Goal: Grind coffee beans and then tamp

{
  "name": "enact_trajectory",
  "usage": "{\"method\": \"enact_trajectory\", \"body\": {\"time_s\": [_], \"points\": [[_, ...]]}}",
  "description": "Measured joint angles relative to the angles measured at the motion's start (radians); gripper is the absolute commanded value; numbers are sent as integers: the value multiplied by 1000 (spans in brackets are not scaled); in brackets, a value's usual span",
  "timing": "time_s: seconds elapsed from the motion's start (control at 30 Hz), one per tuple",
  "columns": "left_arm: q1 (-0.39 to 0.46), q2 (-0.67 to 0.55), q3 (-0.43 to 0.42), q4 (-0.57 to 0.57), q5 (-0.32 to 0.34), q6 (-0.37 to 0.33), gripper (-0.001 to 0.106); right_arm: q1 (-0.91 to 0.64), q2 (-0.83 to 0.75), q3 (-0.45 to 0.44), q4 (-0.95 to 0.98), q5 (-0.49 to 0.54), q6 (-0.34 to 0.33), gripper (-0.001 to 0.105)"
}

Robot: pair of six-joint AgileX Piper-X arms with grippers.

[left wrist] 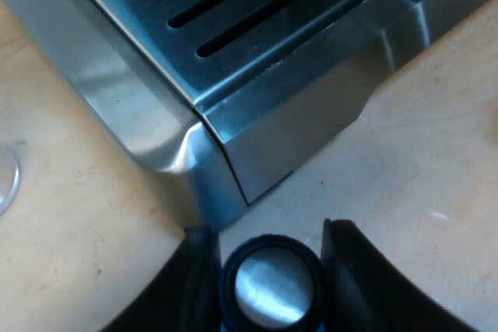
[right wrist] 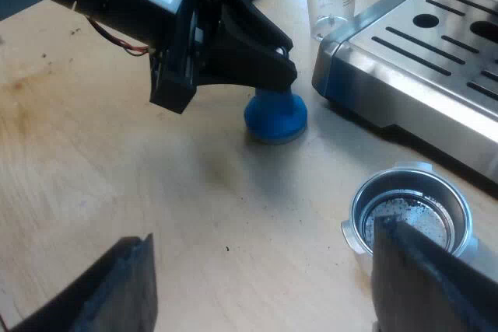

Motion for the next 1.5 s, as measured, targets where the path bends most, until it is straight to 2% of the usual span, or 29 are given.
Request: {"method": "enact_trajectory", "body": {"time_s": [0.37, 0.47, 0.53, 0.6, 0.87, 0.97, 1.2, 1.37, 1.5], "points": [[0, 24, -6, -22, 7, 0, 2, 0, 0, 0, 0, 0, 0, 60], [0, 24, -6, -22, 10, 0, 16, 0, 0, 0, 0, 0, 0, 60], [0, 24, -6, -22, 15, -9, 32, 0, 0, 0, 0, 0, 0, 60], [0, 24, -6, -22, 22, -19, 41, 0, 0, 0, 0, 0, 0, 60], [0, 19, -4, 0, 31, -51, 67, 0, 0, 0, 0, 0, 0, 60], [0, -21, -4, 2, 33, -74, 71, 0, 0, 0, 0, 0, 0, 60], [0, -192, -4, 17, 37, -77, 72, 0, 0, 0, 0, 0, 0, 60], [0, -326, -31, 148, 47, -77, 79, 0, 0, 0, 0, 0, 8, 60], [0, -422, -80, 265, 50, -77, 79, 0, 0, 0, 0, 0, 56, 60]]}}
